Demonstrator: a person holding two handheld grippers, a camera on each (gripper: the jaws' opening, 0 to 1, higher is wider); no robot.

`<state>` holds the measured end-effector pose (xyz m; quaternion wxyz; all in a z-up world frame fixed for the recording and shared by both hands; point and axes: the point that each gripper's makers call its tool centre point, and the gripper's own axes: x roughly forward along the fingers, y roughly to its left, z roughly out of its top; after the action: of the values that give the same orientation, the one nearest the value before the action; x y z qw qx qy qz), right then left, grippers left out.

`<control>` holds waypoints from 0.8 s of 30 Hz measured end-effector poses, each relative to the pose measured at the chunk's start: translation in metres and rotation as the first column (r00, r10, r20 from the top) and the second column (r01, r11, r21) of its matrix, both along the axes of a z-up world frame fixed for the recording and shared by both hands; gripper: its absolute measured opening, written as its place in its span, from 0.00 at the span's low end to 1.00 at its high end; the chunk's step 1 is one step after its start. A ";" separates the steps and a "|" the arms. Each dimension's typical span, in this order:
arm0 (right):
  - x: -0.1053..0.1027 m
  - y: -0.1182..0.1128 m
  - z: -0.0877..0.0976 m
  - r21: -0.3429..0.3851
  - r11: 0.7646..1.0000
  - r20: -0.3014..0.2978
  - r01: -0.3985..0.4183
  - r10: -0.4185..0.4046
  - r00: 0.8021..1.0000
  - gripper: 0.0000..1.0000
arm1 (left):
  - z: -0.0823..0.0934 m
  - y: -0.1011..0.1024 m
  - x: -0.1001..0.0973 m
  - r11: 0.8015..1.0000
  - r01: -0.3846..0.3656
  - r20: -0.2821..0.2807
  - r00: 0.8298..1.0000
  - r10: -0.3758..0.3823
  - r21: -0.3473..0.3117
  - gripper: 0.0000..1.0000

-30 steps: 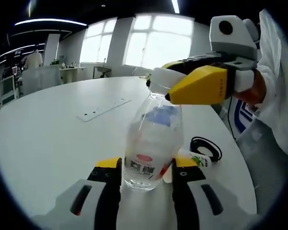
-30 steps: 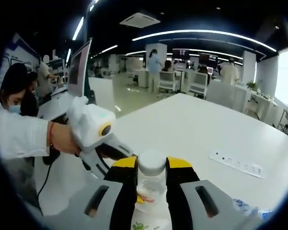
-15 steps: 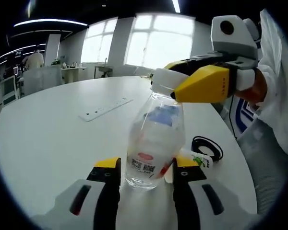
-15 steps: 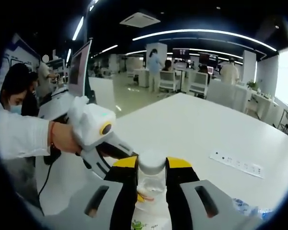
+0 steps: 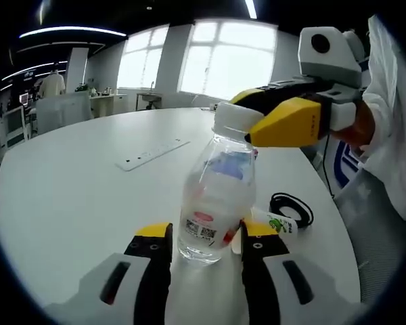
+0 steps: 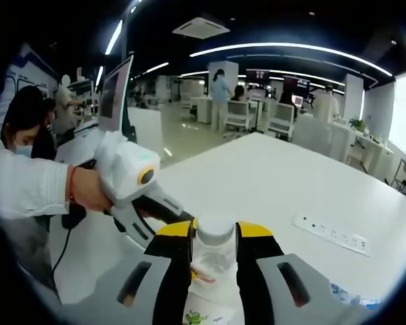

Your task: Arrange the tabletop items into an orderly group along one side of the table until the central work area is clear of visible clutter.

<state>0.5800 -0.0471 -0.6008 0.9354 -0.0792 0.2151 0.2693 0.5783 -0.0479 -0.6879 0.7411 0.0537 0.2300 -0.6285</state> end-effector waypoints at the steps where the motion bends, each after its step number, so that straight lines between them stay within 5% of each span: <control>1: 0.000 -0.001 0.001 -0.001 1.000 0.004 0.000 0.000 1.000 0.25 | 0.000 0.001 0.000 1.000 -0.001 0.000 1.000 0.001 0.000 0.39; 14: -0.007 -0.011 -0.002 0.005 1.000 -0.024 -0.023 0.023 0.999 0.38 | 0.008 0.010 -0.007 0.999 -0.032 0.007 0.999 0.032 0.007 0.43; 24: -0.013 -0.021 -0.006 0.014 0.998 -0.058 -0.057 0.058 0.997 0.47 | 0.012 0.016 -0.013 0.998 -0.056 0.015 0.998 0.055 0.026 0.57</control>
<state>0.5667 -0.0681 -0.6065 0.9211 -0.0717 0.2381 0.2997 0.5648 -0.0317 -0.6755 0.7591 0.0616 0.2343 -0.6042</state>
